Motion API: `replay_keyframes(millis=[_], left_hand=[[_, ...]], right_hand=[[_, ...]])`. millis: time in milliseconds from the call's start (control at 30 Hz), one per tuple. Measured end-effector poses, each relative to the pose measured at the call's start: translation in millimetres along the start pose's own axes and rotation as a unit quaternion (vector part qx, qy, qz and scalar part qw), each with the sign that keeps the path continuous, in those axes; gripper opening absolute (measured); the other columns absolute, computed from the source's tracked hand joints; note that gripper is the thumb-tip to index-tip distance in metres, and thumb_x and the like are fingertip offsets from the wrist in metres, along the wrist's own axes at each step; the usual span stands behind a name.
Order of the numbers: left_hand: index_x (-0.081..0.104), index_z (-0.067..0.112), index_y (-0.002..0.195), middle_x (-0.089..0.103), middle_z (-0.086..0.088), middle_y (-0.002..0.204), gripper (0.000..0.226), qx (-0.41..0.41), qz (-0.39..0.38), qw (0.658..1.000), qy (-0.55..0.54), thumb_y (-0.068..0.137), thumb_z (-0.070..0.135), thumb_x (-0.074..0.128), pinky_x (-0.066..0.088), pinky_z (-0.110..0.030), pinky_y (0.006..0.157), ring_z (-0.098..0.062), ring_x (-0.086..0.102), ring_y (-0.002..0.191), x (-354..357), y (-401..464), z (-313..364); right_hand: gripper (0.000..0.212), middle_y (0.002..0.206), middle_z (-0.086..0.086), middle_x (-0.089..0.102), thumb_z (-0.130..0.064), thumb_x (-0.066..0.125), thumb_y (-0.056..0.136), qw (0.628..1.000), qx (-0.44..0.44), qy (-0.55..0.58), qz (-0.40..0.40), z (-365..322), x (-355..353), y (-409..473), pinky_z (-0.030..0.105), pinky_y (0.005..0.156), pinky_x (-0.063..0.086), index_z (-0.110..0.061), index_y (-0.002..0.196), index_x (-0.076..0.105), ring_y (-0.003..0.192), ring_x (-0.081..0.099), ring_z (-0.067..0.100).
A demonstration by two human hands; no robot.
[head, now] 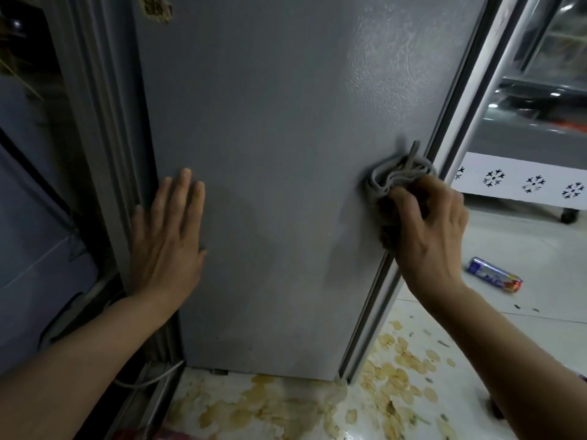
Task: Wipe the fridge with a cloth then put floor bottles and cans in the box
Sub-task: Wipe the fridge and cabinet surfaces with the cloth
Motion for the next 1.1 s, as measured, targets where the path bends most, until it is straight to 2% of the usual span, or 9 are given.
replay_keyframes(millis=[133, 233, 467, 533, 633, 767, 833, 967, 1100], left_hand=[[0.021, 0.019, 0.146, 0.011, -0.013, 0.156, 0.109, 0.061, 0.015, 0.998, 0.027, 0.058, 0.009, 0.084, 0.017, -0.068, 0.102, -0.035, 0.016, 0.139, 13, -19, 22], [0.022, 0.021, 0.147, 0.011, -0.013, 0.156, 0.107, 0.062, 0.007, 0.997, 0.035, 0.06, 0.009, 0.083, 0.019, -0.069, 0.1, -0.036, 0.015, 0.14, 25, -30, 26], [0.018, 0.022, 0.148, 0.007, -0.012, 0.157, 0.111, 0.044, -0.007, 0.999, 0.03, 0.059, 0.014, 0.084, 0.018, -0.069, 0.101, -0.037, 0.01, 0.142, 33, -31, 27], [0.018, 0.023, 0.148, 0.008, -0.012, 0.157, 0.11, 0.043, -0.01, 0.999, 0.029, 0.06, 0.015, 0.084, 0.019, -0.069, 0.101, -0.037, 0.01, 0.142, 33, -32, 26], [0.018, 0.023, 0.148, 0.008, -0.012, 0.157, 0.109, 0.044, -0.008, 0.999, 0.024, 0.061, 0.014, 0.084, 0.018, -0.068, 0.101, -0.036, 0.009, 0.142, 32, -32, 25], [0.016, 0.024, 0.148, 0.006, -0.01, 0.157, 0.109, 0.045, -0.006, 0.999, 0.018, 0.062, 0.013, 0.082, 0.018, -0.067, 0.102, -0.035, 0.008, 0.143, 36, -32, 25], [0.015, 0.024, 0.148, 0.005, -0.009, 0.157, 0.109, 0.042, -0.004, 0.999, 0.014, 0.063, 0.012, 0.081, 0.018, -0.067, 0.102, -0.034, 0.007, 0.143, 37, -33, 24], [0.012, 0.026, 0.149, 0.003, -0.007, 0.157, 0.11, 0.047, -0.006, 0.999, 0.009, 0.063, 0.012, 0.081, 0.019, -0.067, 0.103, -0.033, 0.006, 0.143, 36, -32, 24], [0.015, 0.026, 0.148, 0.005, -0.007, 0.157, 0.11, 0.049, -0.013, 0.999, 0.009, 0.062, 0.011, 0.082, 0.019, -0.068, 0.103, -0.033, 0.008, 0.142, 34, -32, 24]], right_hand=[[0.039, 0.129, 0.012, 0.035, -0.005, 0.062, 0.086, 0.998, -0.041, -0.049, 0.009, 0, 15, -36, 0.042, 0.088, 0.035, -0.011, 0.121, 0.046, 0.107, 0.037, 0.033], [0.04, 0.127, 0.017, 0.035, 0.0, 0.061, 0.081, 0.993, -0.095, -0.067, -0.016, -1, 38, -83, 0.046, 0.088, 0.039, -0.005, 0.117, 0.045, 0.107, 0.04, 0.039], [0.06, 0.12, 0.018, 0.04, -0.007, 0.077, 0.057, 0.947, -0.194, -0.1, -0.237, -10, 83, -171, 0.046, 0.08, 0.051, -0.016, 0.109, 0.048, 0.103, 0.043, 0.036], [0.049, 0.111, 0.013, 0.045, -0.008, 0.077, 0.067, 0.959, -0.16, -0.082, -0.22, -16, 76, -151, 0.043, 0.075, 0.048, -0.02, 0.104, 0.048, 0.091, 0.046, 0.03], [0.018, 0.098, 0.006, 0.056, -0.02, 0.057, 0.089, 0.992, -0.054, -0.012, -0.116, -9, 52, -90, 0.052, 0.078, 0.047, -0.034, 0.095, 0.049, 0.089, 0.053, 0.028], [0.042, 0.12, 0.009, 0.039, -0.007, 0.064, 0.081, 0.999, -0.049, -0.001, 0.01, -16, 44, -50, 0.04, 0.089, 0.04, -0.023, 0.117, 0.049, 0.105, 0.04, 0.031], [0.045, 0.117, 0.008, 0.043, -0.007, 0.063, 0.083, 0.998, -0.056, 0.013, -0.006, -26, 58, -71, 0.041, 0.085, 0.042, -0.035, 0.117, 0.05, 0.102, 0.043, 0.029], [0.039, 0.12, 0.01, 0.038, -0.011, 0.044, 0.082, 0.939, -0.297, -0.056, -0.166, -72, 102, -149, 0.039, 0.069, 0.052, -0.02, 0.121, 0.044, 0.096, 0.042, 0.03], [0.035, 0.116, 0.008, 0.038, -0.015, 0.04, 0.086, 0.946, -0.268, -0.034, -0.179, -81, 104, -128, 0.037, 0.067, 0.045, -0.021, 0.121, 0.044, 0.088, 0.041, 0.026]])
Point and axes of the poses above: each hand's wrist, its own y-axis towards the middle knuckle, its own x-axis out of the palm, z = x × y, the point moved 9 cm from there along y, towards the middle knuckle
